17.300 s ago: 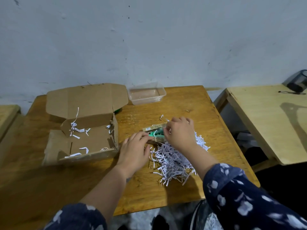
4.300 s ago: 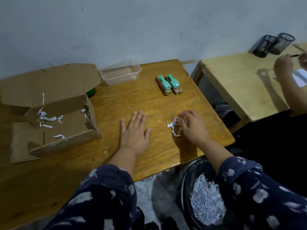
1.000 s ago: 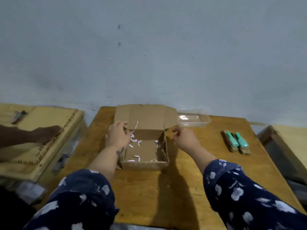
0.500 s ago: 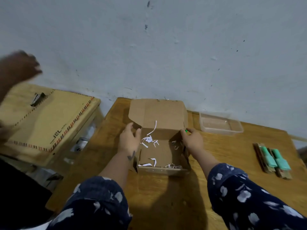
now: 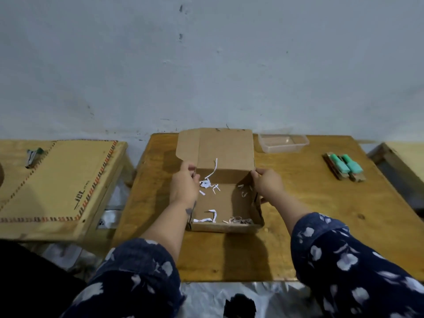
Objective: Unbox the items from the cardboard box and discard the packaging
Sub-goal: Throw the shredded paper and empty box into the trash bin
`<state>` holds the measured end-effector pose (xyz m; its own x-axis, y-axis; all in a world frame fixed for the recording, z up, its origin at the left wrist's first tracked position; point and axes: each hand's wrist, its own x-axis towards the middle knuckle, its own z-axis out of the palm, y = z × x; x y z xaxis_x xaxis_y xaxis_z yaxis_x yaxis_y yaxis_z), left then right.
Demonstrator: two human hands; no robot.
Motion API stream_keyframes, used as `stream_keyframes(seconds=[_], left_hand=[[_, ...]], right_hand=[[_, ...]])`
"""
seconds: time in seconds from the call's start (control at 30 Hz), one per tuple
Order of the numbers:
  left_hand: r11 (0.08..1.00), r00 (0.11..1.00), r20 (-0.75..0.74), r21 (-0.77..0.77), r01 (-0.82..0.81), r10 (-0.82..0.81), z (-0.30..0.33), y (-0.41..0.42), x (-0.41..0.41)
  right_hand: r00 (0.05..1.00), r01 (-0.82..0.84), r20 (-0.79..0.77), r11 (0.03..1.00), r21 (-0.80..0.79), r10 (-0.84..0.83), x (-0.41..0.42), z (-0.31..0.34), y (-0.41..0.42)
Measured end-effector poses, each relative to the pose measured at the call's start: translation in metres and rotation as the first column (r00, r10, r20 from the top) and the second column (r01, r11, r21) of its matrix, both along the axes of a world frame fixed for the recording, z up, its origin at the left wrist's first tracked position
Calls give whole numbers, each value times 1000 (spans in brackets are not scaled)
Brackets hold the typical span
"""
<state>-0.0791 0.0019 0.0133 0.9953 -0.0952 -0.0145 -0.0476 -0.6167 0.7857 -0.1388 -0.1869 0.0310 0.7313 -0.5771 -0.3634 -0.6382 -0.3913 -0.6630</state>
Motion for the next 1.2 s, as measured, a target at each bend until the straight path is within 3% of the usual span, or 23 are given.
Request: stream_keyframes(seconds=[0.2,0.37,0.63,0.93,1.07,1.2], left_hand=[[969,969,60,-42,244,-241,26,-40,-40],[898,897,82,-44,439,-434,30,-107,-95],[719,720,81,-45,694,-690,21,-229,-224],[617,617,-41,-5,787,-786,-31,-343,-360],[602,606,-118,68,795,-787,-76,-375,-409],[498,507,-252,105,861,-824,-132,-387,-443]], right_hand=[[983,179,51,984,-21,-177,-80,28,-26],[917,395,81,916,-66,-390,-172,35,-68],[726,687,262,653,-320,-636,-338,21,-133],[692,710,215,592,-382,-689,-490,-33,-217],[684,702,100,615,-358,-723,-539,-80,-246],[686,691,-37,666,-280,-727,-576,-137,-252]])
